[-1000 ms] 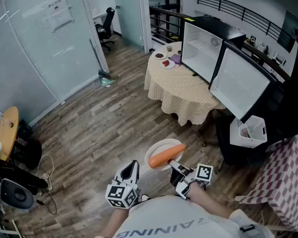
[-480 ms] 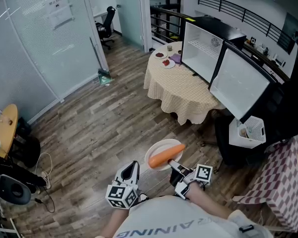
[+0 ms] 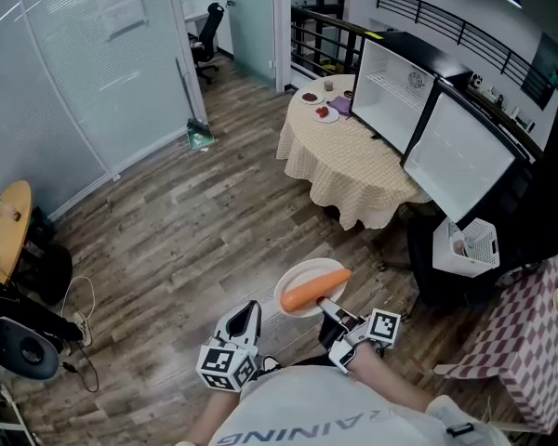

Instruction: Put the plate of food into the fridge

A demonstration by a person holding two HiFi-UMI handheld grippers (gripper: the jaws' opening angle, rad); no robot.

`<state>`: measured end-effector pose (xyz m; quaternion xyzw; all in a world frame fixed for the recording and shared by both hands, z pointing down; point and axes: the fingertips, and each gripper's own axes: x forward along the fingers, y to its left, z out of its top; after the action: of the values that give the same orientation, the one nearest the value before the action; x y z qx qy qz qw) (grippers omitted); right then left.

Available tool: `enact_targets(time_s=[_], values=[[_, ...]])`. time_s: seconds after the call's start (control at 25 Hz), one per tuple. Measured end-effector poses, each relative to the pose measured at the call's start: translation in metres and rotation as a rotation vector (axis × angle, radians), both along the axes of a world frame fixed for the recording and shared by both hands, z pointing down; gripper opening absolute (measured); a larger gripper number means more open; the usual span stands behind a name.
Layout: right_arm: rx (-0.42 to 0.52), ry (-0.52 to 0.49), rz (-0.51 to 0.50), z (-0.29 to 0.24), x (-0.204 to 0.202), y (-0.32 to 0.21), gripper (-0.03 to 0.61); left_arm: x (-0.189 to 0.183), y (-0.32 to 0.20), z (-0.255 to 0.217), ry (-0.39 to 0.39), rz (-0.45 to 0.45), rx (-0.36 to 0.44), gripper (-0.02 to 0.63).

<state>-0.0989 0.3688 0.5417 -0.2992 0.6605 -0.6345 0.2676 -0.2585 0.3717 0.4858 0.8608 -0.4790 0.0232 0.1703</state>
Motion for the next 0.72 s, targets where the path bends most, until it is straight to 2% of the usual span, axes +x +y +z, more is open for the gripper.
enact_targets(time_s=[0.16, 0.32, 0.52, 0.72], values=[[0.002, -0.022, 0.028, 0.006, -0.020, 0.010, 0.032, -0.024, 0.003, 0.016, 0.004, 0.000, -0.024, 0.008], [-0.023, 0.006, 0.036, 0.013, -0.025, 0.019, 0.033, -0.032, 0.005, 0.023, 0.018, 0.013, -0.036, 0.008], [-0.026, -0.005, 0.063, 0.012, -0.024, 0.009, 0.032, -0.034, -0.008, 0.027, 0.029, 0.012, -0.040, 0.008], [-0.050, -0.002, 0.027, 0.022, -0.035, -0.012, 0.034, -0.045, -0.022, 0.034, 0.015, -0.014, -0.058, 0.008]])
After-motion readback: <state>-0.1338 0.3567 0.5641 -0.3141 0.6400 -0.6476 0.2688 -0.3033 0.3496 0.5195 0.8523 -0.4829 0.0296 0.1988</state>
